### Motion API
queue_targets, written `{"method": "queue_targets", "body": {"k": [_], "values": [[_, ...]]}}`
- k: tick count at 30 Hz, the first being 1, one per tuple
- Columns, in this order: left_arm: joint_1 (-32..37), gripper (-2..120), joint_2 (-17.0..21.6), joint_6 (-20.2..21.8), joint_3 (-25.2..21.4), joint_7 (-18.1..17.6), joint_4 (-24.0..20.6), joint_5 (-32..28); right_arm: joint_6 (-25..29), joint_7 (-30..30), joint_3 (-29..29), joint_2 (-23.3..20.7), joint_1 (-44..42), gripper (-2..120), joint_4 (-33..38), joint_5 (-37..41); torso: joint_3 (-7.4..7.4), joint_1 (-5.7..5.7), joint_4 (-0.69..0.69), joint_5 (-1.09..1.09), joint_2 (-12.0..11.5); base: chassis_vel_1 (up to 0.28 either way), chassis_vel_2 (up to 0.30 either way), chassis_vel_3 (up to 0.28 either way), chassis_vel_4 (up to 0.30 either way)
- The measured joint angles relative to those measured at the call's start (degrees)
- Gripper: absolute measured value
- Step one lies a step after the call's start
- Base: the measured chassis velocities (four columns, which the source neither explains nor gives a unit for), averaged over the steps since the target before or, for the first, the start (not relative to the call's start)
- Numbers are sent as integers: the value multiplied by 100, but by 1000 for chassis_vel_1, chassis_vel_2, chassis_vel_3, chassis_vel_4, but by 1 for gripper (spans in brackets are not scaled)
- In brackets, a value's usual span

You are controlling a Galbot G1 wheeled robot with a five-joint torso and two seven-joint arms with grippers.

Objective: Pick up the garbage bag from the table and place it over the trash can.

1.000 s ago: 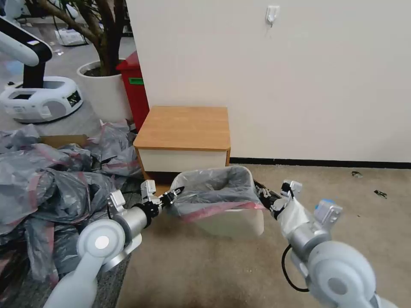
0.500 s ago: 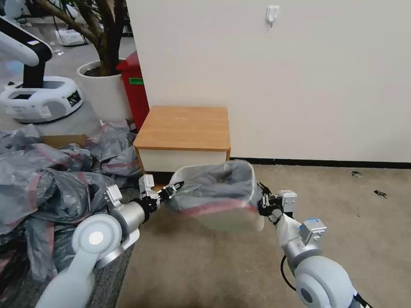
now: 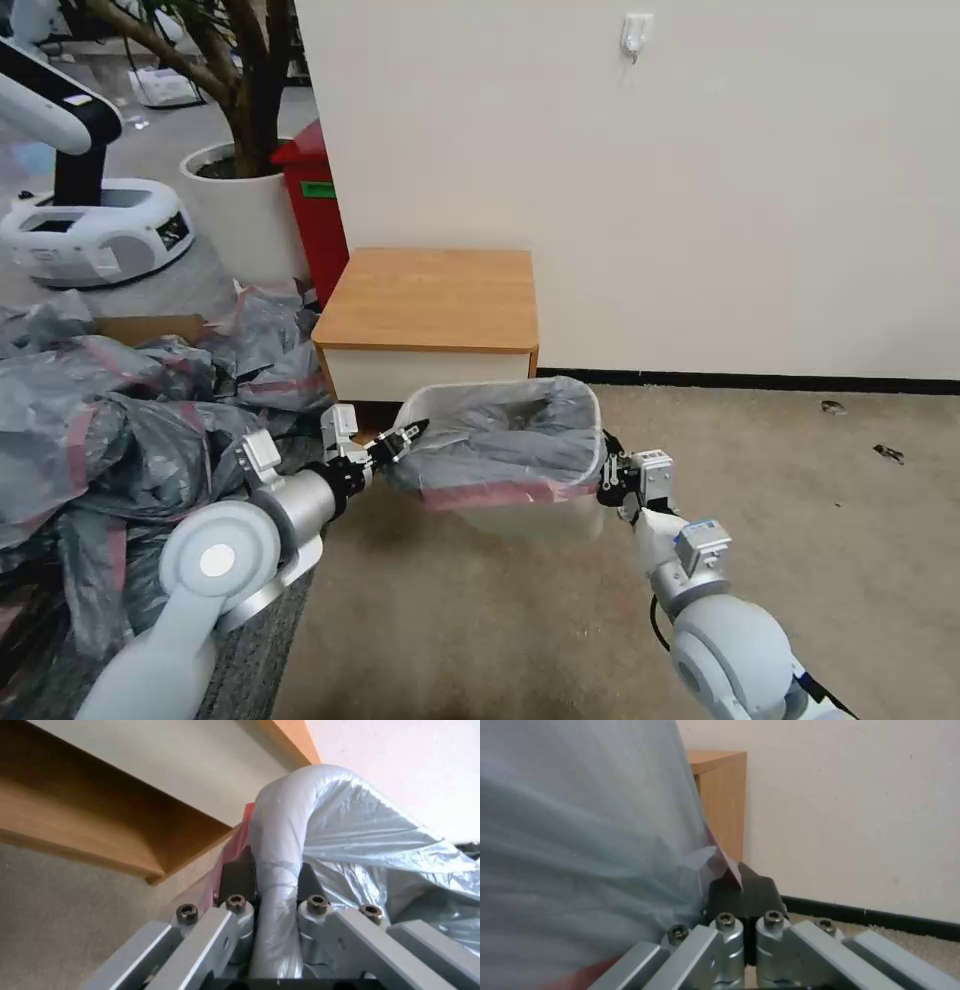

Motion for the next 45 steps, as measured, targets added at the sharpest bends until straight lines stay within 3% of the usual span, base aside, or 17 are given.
{"method": "queue_targets", "body": {"k": [17, 22, 30, 32, 35, 38, 40, 43, 45], "values": [[48, 6, 8, 27, -4, -7, -27, 32, 420, -115, 111, 61, 88, 4, -461, -945, 0, 0, 0, 1, 0, 0, 0, 0, 0], [60, 6, 26, 55, 23, 17, 15, 336, 238, 139, 123, -31, -13, 22, -48, -204, 0, 0, 0, 0, 0, 0, 0, 0, 0], [64, 5, 82, 5, 142, 261, 188, 1284, -40, 310, 385, -404, -180, 54, 793, 1663, 0, 0, 1, 0, 0, 0, 0, 0, 0], [60, 5, 85, -1, 148, 269, 197, 1317, -52, 325, 417, -425, -201, 57, 855, 1792, 0, 0, 1, 0, 0, 0, 0, 0, 0], [45, 5, 106, -43, 180, 283, 222, 1446, -121, 432, 571, -484, -316, 72, 1108, 2187, 0, 0, 0, 0, 0, 0, 0, 0, 0], [43, 5, 114, -52, 191, 282, 222, 1486, -161, 447, 647, -498, -357, 76, 1203, 2289, 0, 0, 0, 0, 0, 0, 0, 0, 0], [54, 5, 160, -110, 252, 283, 181, 1739, -368, 460, 870, -578, -383, 90, 1495, 2582, 0, 0, -2, 0, 0, 0, 0, 0, 0], [91, 5, 226, -155, 334, 283, 93, 2130, -713, 458, 927, -769, -215, 97, 1818, 2865, 0, 0, -2, 1, 0, 0, 0, 0, 0], [149, 5, 307, -245, 474, 284, -49, 2716, -1210, 266, 720, -1130, 214, 94, 2042, 3021, 0, 0, -1, -1, 0, 0, 0, 0, 0]]}}
